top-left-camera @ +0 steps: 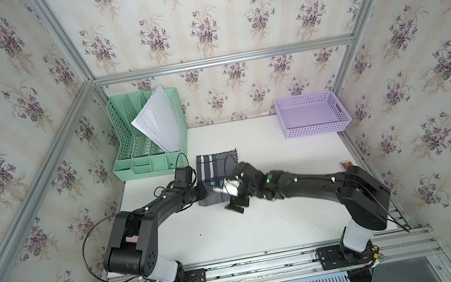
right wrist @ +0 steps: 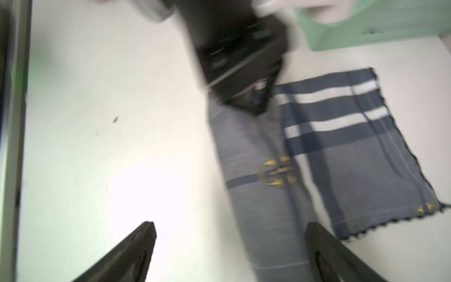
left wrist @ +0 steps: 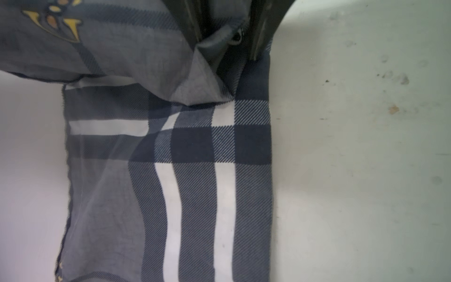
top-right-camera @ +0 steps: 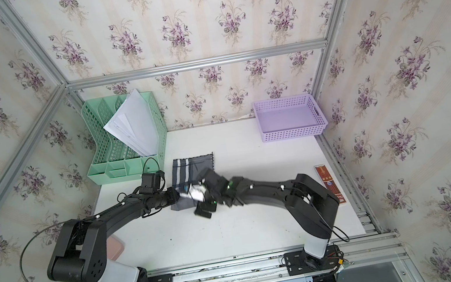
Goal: Roll up the pillowcase
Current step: Roll the pillowcase at the center of the board.
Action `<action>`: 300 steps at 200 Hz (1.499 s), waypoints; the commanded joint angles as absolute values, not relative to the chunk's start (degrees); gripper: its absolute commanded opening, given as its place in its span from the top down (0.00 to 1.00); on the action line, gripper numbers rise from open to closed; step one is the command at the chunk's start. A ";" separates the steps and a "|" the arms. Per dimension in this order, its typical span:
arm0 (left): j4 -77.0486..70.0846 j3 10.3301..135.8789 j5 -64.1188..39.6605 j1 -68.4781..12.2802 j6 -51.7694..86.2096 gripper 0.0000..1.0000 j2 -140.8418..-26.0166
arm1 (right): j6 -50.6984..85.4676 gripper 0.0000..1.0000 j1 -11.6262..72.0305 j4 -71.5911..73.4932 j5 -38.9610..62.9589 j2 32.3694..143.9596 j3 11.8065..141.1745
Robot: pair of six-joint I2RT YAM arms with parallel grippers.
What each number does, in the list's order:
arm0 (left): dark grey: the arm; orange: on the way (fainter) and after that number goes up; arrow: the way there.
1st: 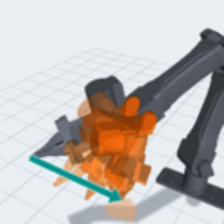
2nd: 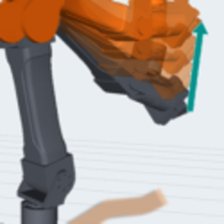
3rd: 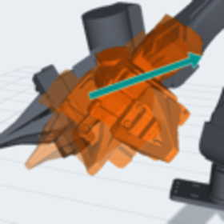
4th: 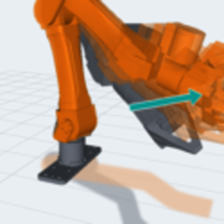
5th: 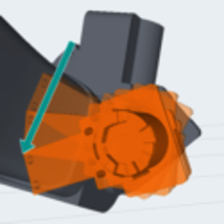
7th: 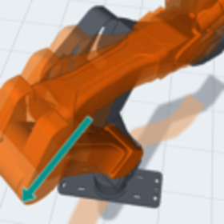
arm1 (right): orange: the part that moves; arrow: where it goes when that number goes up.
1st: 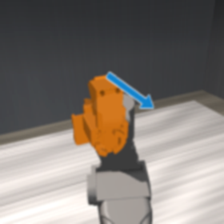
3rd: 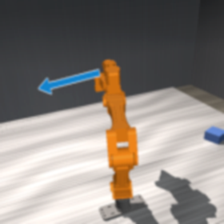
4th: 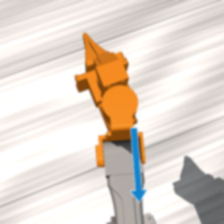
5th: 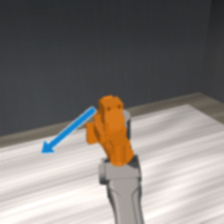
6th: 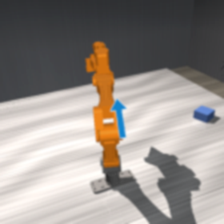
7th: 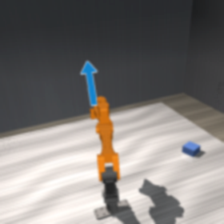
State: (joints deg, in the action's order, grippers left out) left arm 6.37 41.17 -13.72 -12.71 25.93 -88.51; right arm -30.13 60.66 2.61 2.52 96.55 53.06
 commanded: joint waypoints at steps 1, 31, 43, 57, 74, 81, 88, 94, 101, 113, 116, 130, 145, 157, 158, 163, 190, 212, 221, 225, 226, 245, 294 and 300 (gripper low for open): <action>7.65 41.71 -14.43 -12.54 26.63 0.66 -88.85 | -42.76 0.00 65.23 28.47 -20.25 96.28 45.32; 8.01 41.73 -14.57 -12.57 26.46 0.65 -88.72 | -43.96 0.00 65.77 31.72 -27.92 102.55 47.20; 8.06 41.75 -14.76 -12.48 26.32 0.65 -88.71 | -46.40 0.00 65.79 34.78 -30.53 105.41 47.50; 7.97 41.66 -14.94 -12.56 26.19 0.65 -88.66 | -48.34 0.00 65.57 35.79 -31.56 108.73 48.69; 8.08 41.49 -14.94 -12.52 26.14 0.64 -88.30 | -48.53 0.05 64.90 34.35 -30.81 111.43 50.52; 8.04 41.40 -14.88 -12.53 26.15 0.64 -88.04 | -48.15 0.10 64.54 33.02 -29.76 112.07 51.22; 8.08 41.24 -14.93 -12.42 26.10 0.63 -87.70 | -47.39 0.21 64.09 31.00 -28.45 112.44 52.18; 8.05 41.14 -14.86 -12.39 26.18 0.62 -87.45 | -46.62 0.31 63.62 28.80 -27.11 112.71 53.11; 8.16 41.05 -14.85 -12.43 26.19 0.61 -86.91 | -45.49 0.46 63.18 26.23 -25.43 112.80 54.28; 8.71 41.13 -14.70 -12.35 26.19 0.57 -85.81 | -43.82 0.68 62.33 21.80 -22.82 112.72 56.12; 8.94 41.13 -14.60 -12.30 26.19 0.55 -85.41 | -43.40 0.73 62.20 20.48 -21.98 112.53 56.55; 10.42 41.31 -13.33 -12.08 26.19 0.39 -82.99 | -40.72 1.00 61.21 13.29 -16.92 111.29 58.62; 12.22 40.99 -11.17 -11.53 26.90 0.27 -78.75 | -36.41 1.00 59.42 1.23 -6.88 110.00 62.72; 12.70 40.12 -10.75 -10.75 27.57 0.24 -75.75 | -32.64 1.00 57.73 -7.83 1.56 109.95 66.24; 12.77 40.06 -10.82 -10.69 27.63 0.24 -75.49 | -32.41 1.00 57.65 -8.31 2.05 109.86 66.43; 13.07 39.75 -10.85 -10.36 27.81 0.23 -74.36 | -31.41 1.00 57.08 -10.74 4.97 109.67 67.12; 14.72 37.53 -11.43 -9.61 28.03 0.22 -68.20 | -28.13 1.00 54.12 -19.62 18.71 109.09 69.23; 14.19 34.53 -13.86 -9.57 28.34 0.22 -63.33 | -26.67 1.00 50.48 -28.44 28.98 111.17 74.23; 13.37 33.08 -14.97 -9.51 28.48 0.22 -61.70 | -26.62 1.00 48.85 -32.29 33.04 112.60 77.03; 12.82 32.43 -15.73 -9.55 28.54 0.22 -60.97 | -26.33 1.00 48.14 -33.63 34.50 113.19 78.28; 12.65 32.26 -15.86 -9.57 28.60 0.22 -60.81 | -26.30 1.00 47.97 -33.91 34.78 113.33 78.60; 9.66 29.39 -20.00 -9.55 29.00 0.22 -58.88 | -26.90 1.00 45.34 -41.04 42.42 116.27 83.52; 4.15 25.18 -27.53 -9.56 28.92 0.22 -56.19 | -26.24 1.00 43.17 -49.34 47.34 122.79 92.31; 3.42 24.89 -27.85 -9.58 28.95 0.22 -56.16 | -26.28 1.00 43.11 -50.24 47.85 123.74 93.69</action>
State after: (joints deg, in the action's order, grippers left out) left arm 8.49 25.96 -23.35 -9.63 28.91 -56.84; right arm -26.98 43.42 -42.78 42.19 120.92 90.00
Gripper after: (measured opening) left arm 0.779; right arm 0.096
